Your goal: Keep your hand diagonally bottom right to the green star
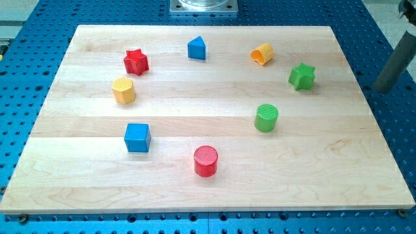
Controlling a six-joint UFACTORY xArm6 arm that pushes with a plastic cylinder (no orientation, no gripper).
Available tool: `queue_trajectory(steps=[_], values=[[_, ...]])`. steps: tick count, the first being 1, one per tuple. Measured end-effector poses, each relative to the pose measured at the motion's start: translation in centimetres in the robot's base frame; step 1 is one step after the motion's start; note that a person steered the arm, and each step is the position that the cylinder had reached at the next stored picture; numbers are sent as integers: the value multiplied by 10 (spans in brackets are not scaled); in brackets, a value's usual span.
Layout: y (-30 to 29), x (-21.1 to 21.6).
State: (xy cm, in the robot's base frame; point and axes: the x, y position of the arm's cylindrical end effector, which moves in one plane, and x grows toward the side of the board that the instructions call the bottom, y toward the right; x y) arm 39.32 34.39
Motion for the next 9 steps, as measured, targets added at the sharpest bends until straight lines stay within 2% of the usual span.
queue_trajectory(steps=[1, 2, 3, 7, 8, 9], values=[[-14, 37], [-67, 97], [-96, 111], [-80, 104], [-108, 105], [-187, 108]])
